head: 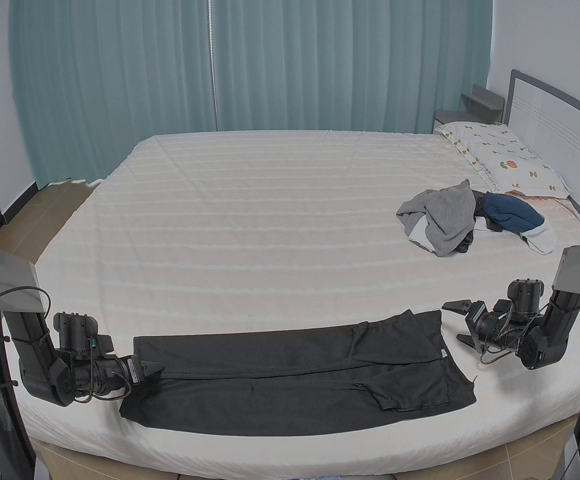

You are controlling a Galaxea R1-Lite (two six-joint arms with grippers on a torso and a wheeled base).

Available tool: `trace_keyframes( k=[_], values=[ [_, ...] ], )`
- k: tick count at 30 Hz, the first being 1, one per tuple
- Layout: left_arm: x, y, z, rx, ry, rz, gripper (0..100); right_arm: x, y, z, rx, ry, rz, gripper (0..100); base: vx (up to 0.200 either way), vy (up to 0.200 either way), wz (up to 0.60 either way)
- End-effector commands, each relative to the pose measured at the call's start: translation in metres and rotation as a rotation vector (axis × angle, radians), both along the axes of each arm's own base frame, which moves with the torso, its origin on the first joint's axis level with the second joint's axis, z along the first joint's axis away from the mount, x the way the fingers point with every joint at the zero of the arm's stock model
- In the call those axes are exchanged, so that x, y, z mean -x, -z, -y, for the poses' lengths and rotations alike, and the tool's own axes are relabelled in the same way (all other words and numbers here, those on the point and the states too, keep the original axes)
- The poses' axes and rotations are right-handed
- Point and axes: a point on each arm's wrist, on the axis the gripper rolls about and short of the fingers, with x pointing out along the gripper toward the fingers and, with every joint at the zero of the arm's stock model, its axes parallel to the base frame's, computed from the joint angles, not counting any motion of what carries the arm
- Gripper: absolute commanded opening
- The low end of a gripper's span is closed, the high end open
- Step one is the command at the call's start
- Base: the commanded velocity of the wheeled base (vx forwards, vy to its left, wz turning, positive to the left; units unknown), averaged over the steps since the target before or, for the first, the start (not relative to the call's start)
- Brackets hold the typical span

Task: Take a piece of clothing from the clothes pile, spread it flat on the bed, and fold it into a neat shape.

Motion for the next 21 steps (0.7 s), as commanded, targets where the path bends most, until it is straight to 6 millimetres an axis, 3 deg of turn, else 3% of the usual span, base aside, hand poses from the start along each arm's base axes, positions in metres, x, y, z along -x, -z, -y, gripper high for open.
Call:
trace_keyframes(
  k=[1, 18, 21],
  values=[
    [0.001, -0.001, -0.0001, 0.0, -0.003, 0.001, 0, 0.0001, 0.0004, 0.0, 0.0, 0.0, -0.001, 100, 0.0, 0.0, 0.0],
    [-0.0022, -0.0055, -0.0009, -0.004, -0.015, 0.046, 0, -0.0003, 0.0002, -0.0016, 0.0, -0.005, 0.0, 100, 0.0, 0.0, 0.0],
    [-0.0022, -0.0056, -0.0013, -0.003, -0.015, 0.047, 0, -0.0003, 0.0002, -0.0016, 0.0, -0.005, 0.0, 100, -0.2, 0.0, 0.0]
  ],
)
